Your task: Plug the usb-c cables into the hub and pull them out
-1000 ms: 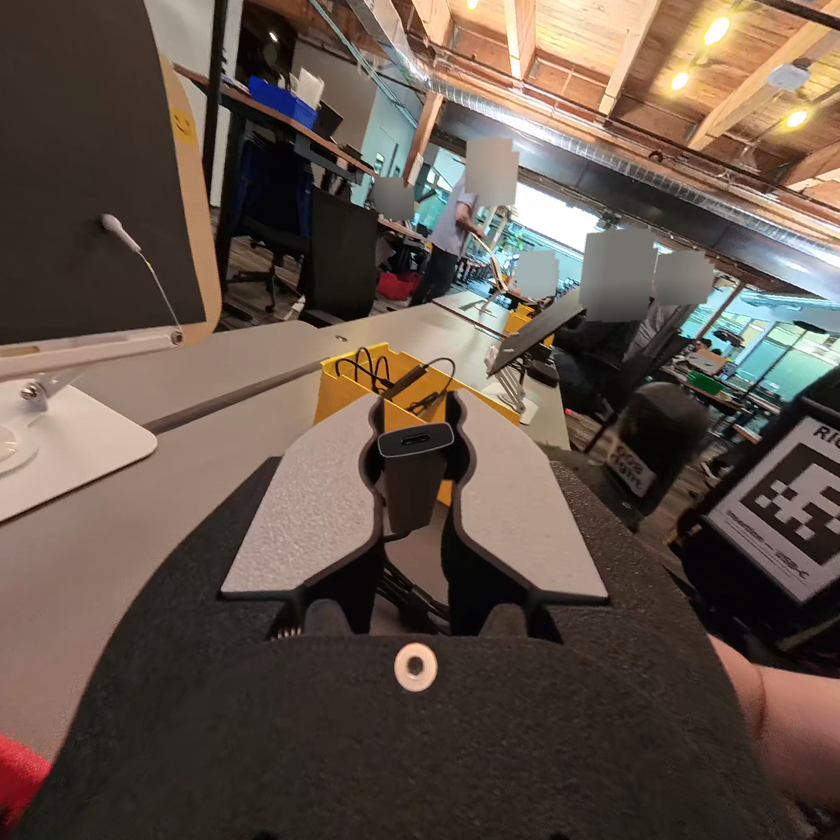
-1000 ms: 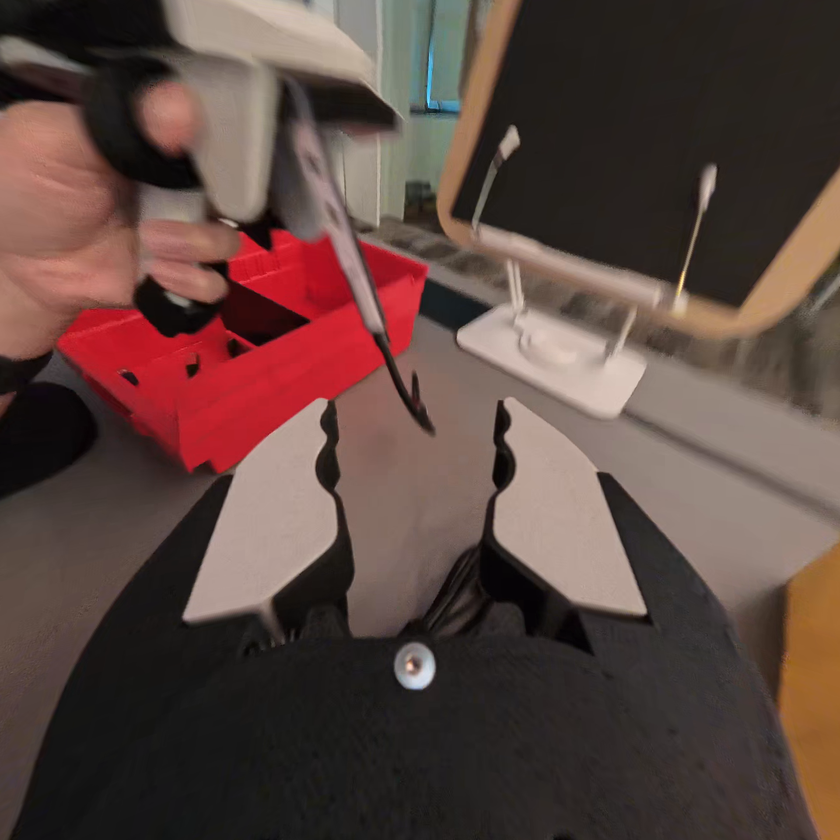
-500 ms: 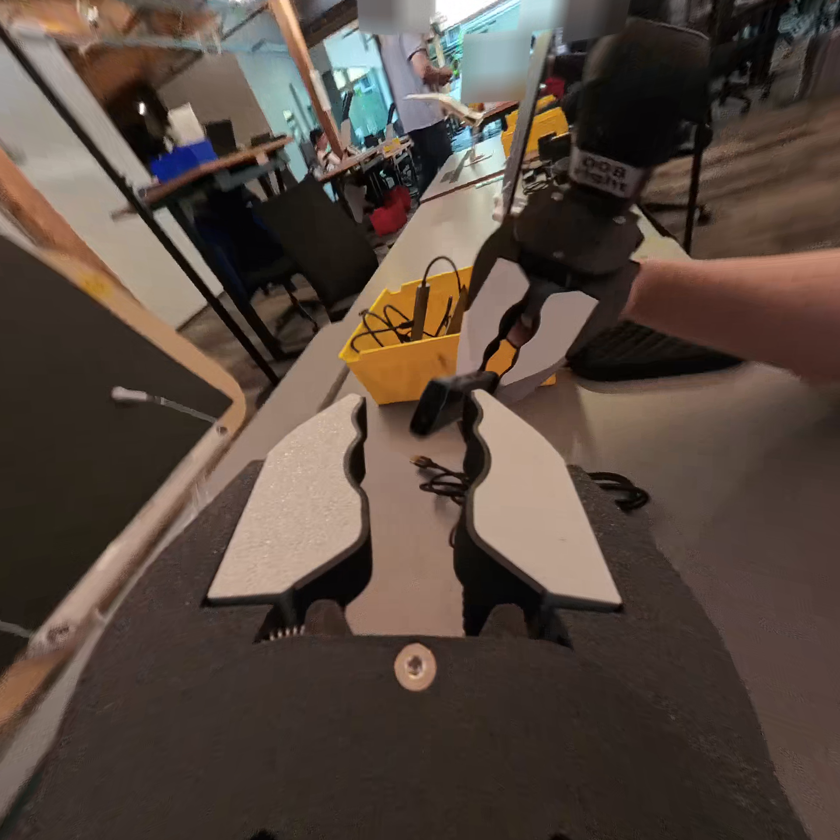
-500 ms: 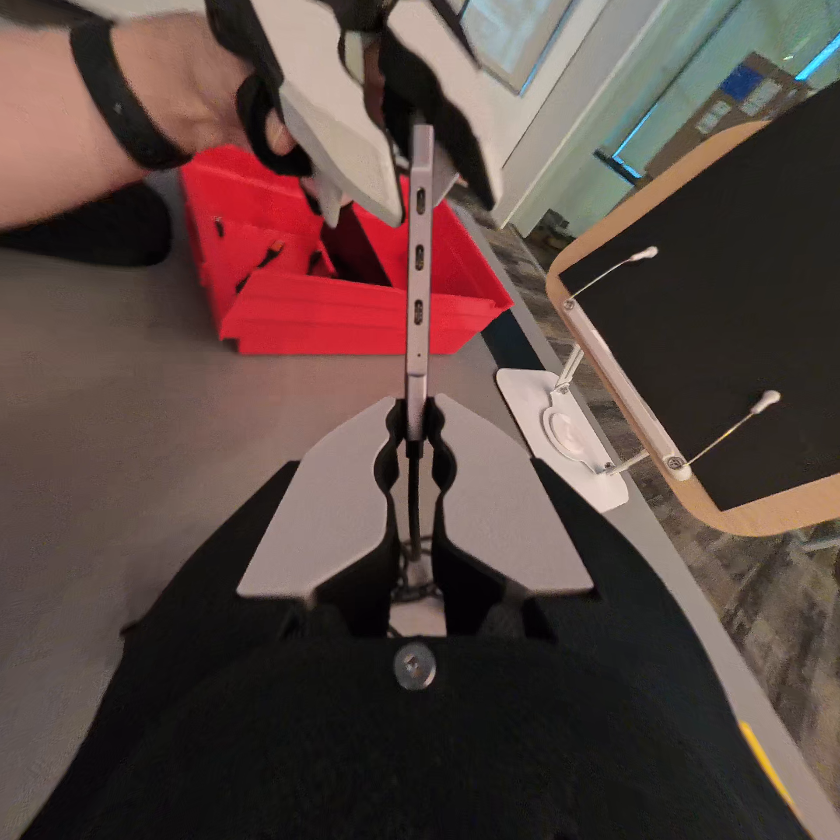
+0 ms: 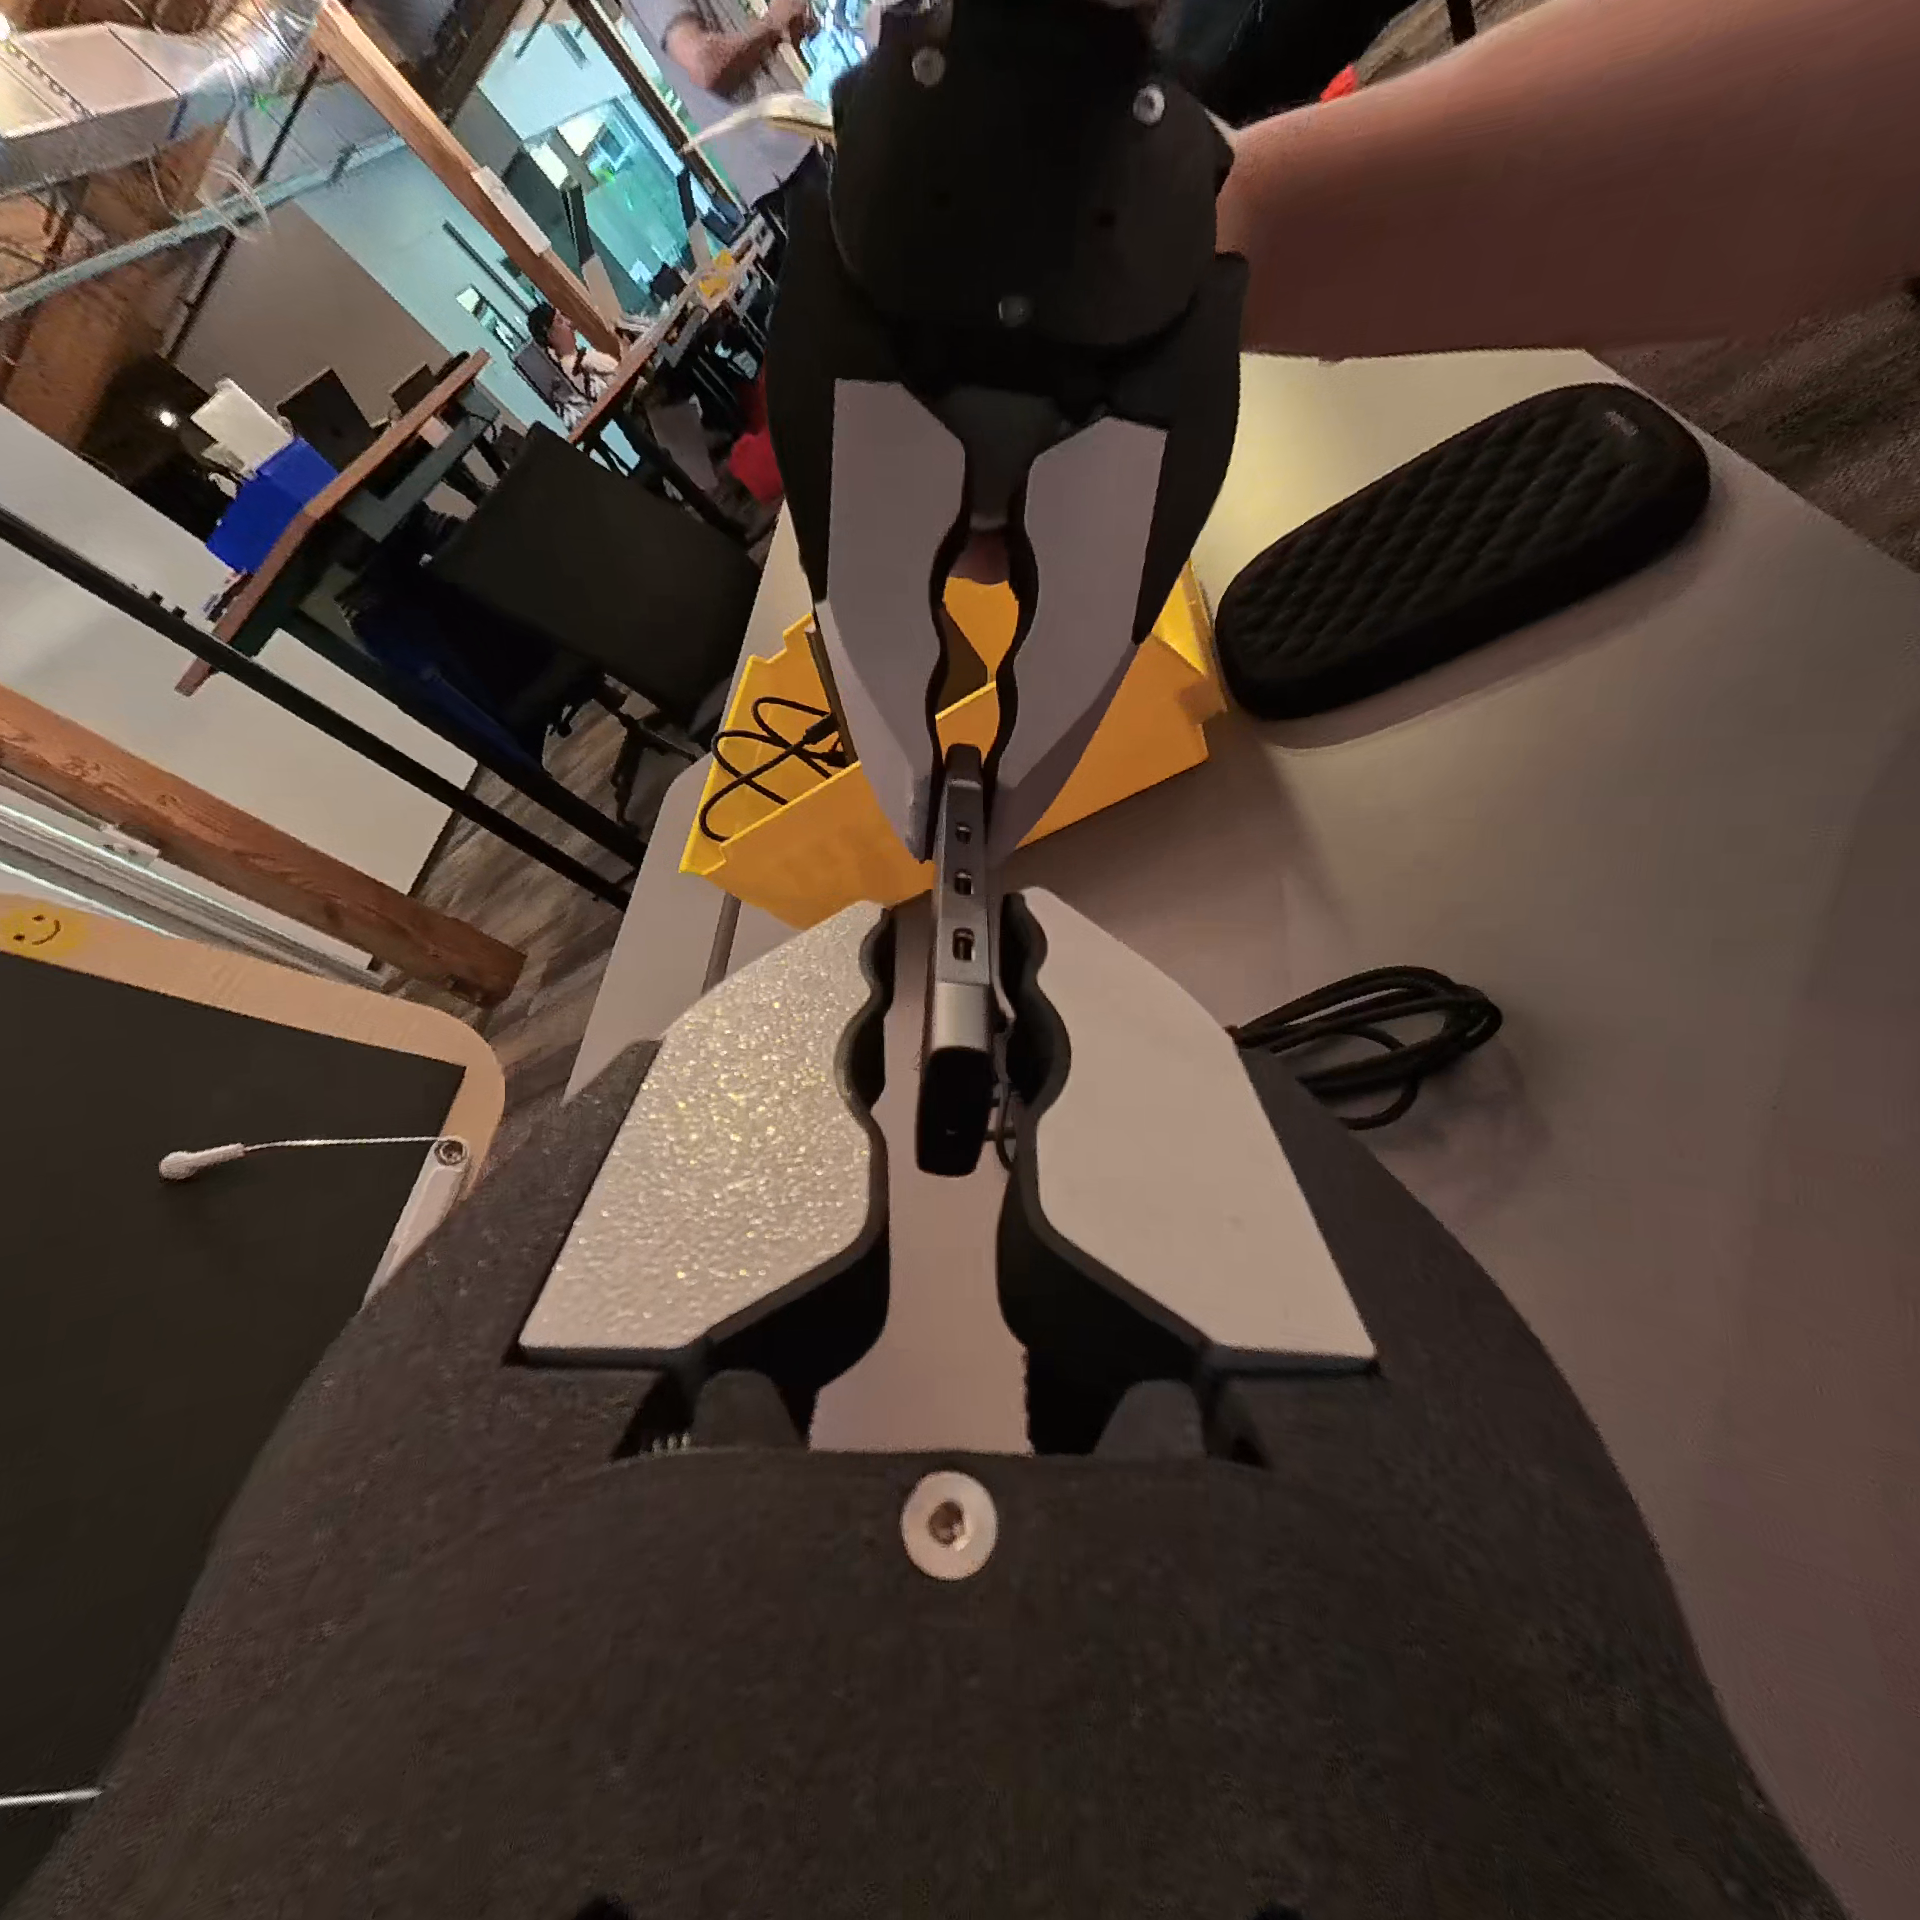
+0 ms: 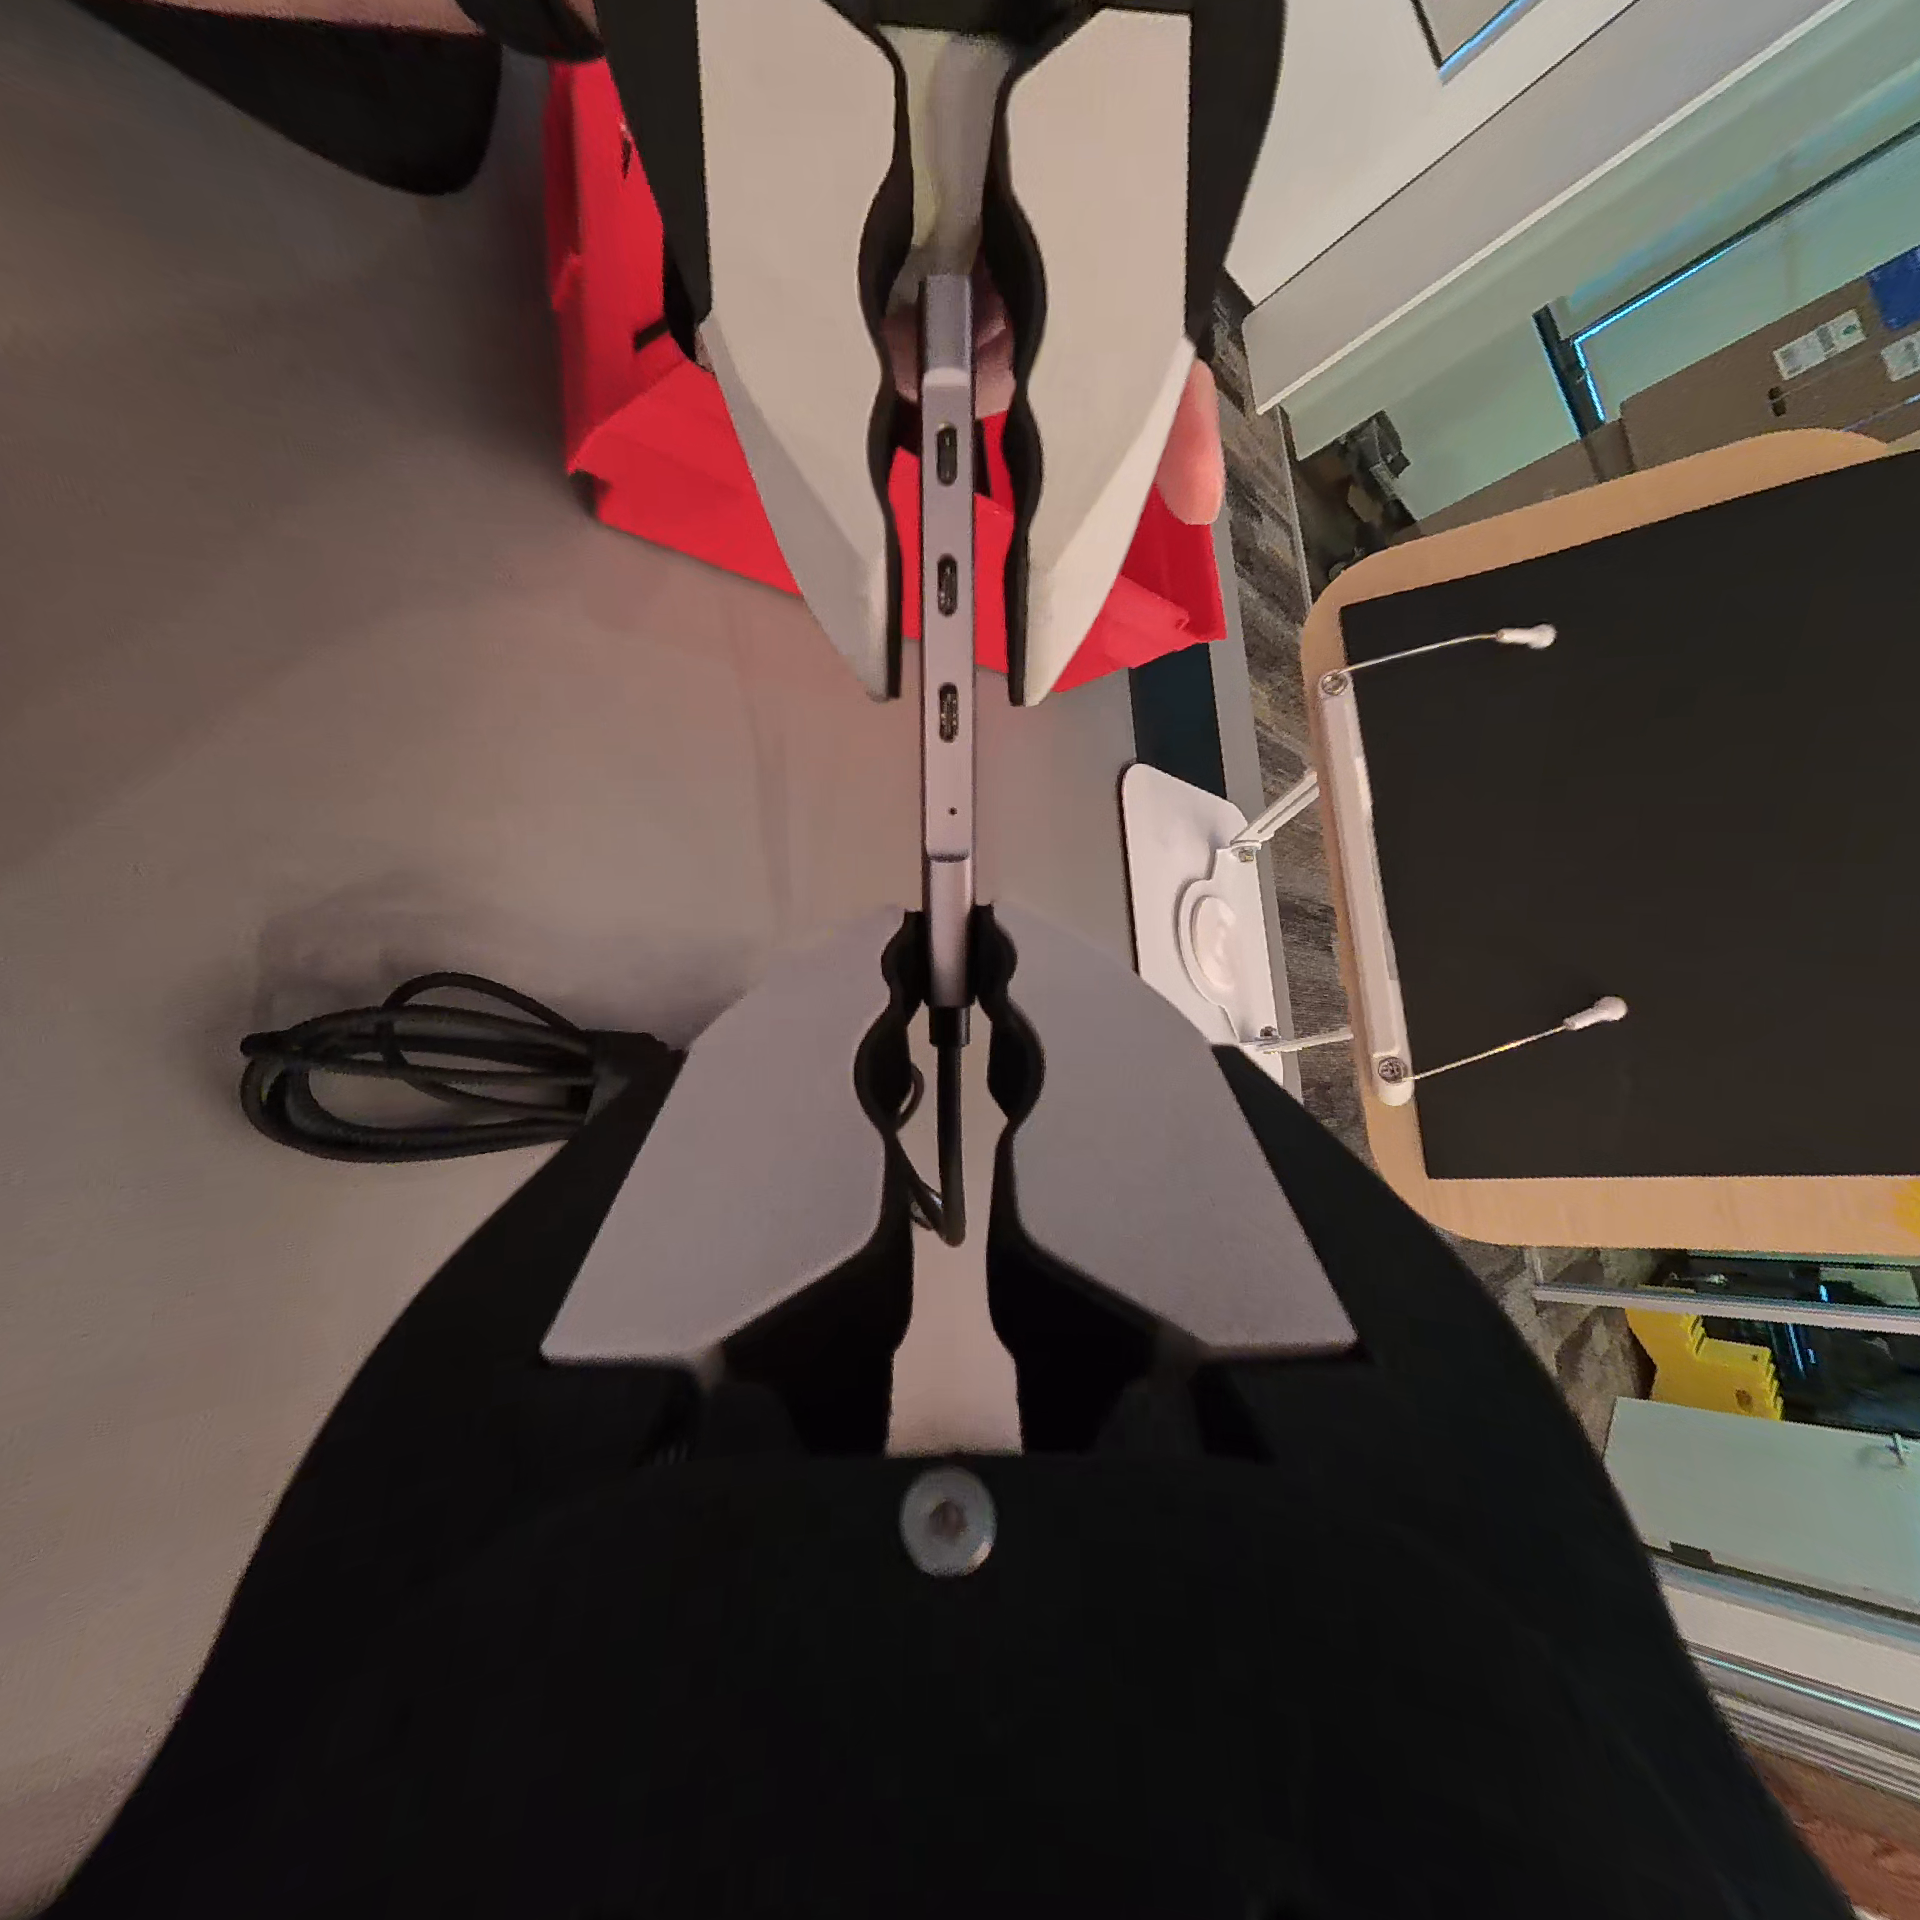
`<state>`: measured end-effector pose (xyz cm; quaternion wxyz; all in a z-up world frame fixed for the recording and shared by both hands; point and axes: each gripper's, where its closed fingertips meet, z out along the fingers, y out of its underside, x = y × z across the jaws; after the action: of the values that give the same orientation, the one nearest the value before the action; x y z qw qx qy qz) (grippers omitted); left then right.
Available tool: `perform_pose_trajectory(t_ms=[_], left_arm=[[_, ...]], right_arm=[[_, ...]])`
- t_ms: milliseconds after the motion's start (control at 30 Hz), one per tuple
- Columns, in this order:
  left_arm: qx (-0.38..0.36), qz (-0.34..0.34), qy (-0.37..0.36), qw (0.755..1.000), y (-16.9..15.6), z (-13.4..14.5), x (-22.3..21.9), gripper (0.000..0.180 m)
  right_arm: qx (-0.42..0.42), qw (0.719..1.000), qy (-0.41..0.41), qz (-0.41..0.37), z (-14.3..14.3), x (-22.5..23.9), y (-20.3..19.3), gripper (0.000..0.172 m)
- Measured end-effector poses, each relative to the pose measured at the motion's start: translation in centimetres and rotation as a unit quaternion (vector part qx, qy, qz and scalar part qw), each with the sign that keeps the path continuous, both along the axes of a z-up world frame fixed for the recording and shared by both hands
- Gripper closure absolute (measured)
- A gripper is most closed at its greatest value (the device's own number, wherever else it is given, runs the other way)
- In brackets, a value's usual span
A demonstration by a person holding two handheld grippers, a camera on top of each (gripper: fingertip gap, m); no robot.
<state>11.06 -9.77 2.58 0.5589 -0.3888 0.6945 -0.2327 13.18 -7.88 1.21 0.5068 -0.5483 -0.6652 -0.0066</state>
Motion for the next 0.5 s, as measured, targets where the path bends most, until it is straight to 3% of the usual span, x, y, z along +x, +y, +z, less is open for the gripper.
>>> perform_pose_trajectory(t_ms=[267, 300, 400, 500], left_arm=[[0.032, 0.054, 0.064, 0.996, 2.1, -1.5, -1.7, 0.172], [0.031, 0.072, 0.068, 0.995, 2.6, -1.4, -2.1, 0.169], [0.021, 0.132, 0.041, 0.99, 4.1, 0.4, -4.1, 0.138], [0.01, 0.124, -0.004, 0.992, 3.5, 2.6, -5.8, 0.143]], right_arm=[[0.049, 0.999, 0.006, 0.015, -0.7, -1.0, 1.9, 0.161], [0.07, 0.997, 0.002, 0.019, -0.8, -1.3, 2.6, 0.161], [0.129, 0.991, -0.025, 0.012, -1.3, -1.8, 5.8, 0.161], [0.154, 0.987, -0.043, 0.031, -3.1, -3.3, 7.7, 0.161]])
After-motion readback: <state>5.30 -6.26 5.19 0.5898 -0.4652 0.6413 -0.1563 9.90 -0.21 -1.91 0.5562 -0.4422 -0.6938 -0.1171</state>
